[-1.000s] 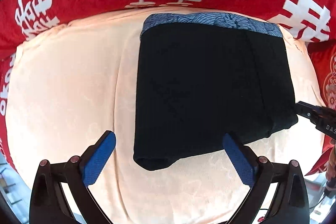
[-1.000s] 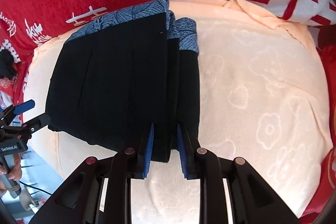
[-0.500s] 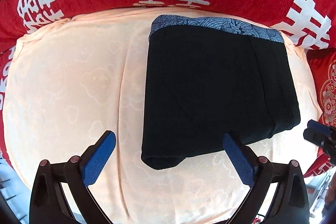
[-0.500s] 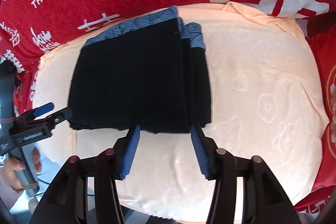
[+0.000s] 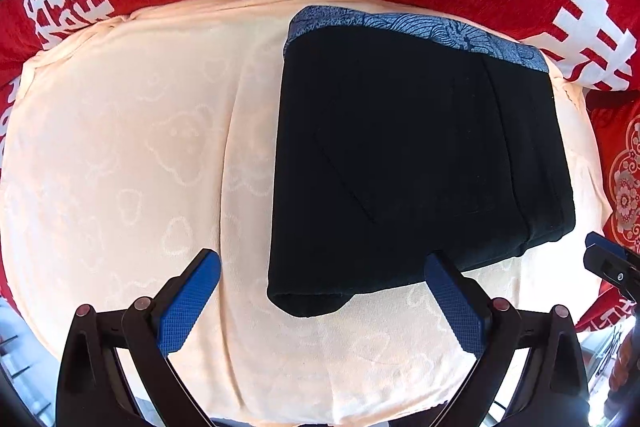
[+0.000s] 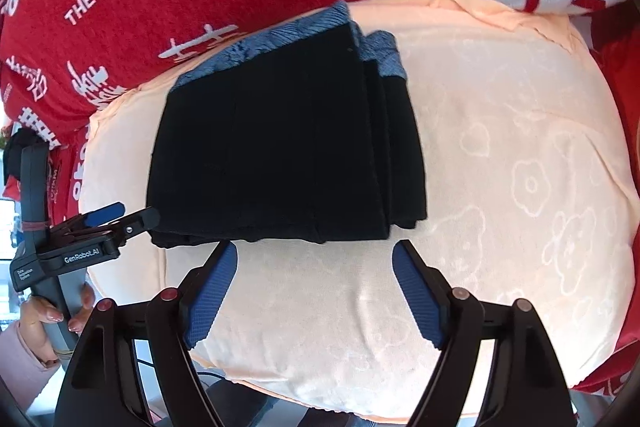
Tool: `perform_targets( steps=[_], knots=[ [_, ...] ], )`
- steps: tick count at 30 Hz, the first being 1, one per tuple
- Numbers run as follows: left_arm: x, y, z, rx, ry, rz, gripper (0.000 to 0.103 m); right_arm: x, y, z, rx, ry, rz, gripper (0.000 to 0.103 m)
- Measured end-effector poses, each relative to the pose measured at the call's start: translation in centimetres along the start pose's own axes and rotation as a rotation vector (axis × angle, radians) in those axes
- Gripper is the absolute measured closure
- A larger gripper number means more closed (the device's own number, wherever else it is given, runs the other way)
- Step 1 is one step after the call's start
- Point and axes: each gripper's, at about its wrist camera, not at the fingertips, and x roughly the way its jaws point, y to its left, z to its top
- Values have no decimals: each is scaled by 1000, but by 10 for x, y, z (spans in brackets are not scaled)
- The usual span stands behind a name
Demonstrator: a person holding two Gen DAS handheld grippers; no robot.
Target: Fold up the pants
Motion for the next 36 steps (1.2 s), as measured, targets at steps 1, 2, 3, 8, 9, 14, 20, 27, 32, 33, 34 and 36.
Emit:
perform_targets(
  steps=[1,2,3,8,9,14,20,27,32,33,34,36],
  knots=[
    [1,1,0,-3,5,-1,1,1,-4,0,14,6,4,20],
    [2,1,1,-7,10,-3,1,2,-9,-1,31,11,8,20],
    [3,2,2,-12,13,-4,1,3,-12,-1,43,17,12,20],
    [6,4,9,-13,12,7,1,8,-27,-1,82,46,21,20],
    [6,4,10,-13,12,13,1,8,-30,-1,84,47,19,20],
    [10,9,18,-31,14,-5,1,12,-40,-1,99,55,26,20],
    [10,17,29,-65,-5,-37,1,17,-52,4,119,65,55,20],
    [14,35,53,-91,-31,-140,1,25,-67,21,116,77,119,20],
    [23,35,65,-23,1,-186,1,34,-77,39,94,101,207,13],
    [25,36,66,-16,10,-202,1,35,-78,42,86,106,226,13],
    [28,37,67,-13,20,-219,1,38,-79,46,76,114,246,13],
    [35,41,71,-25,37,-259,1,42,-82,52,62,124,277,13]
  ],
)
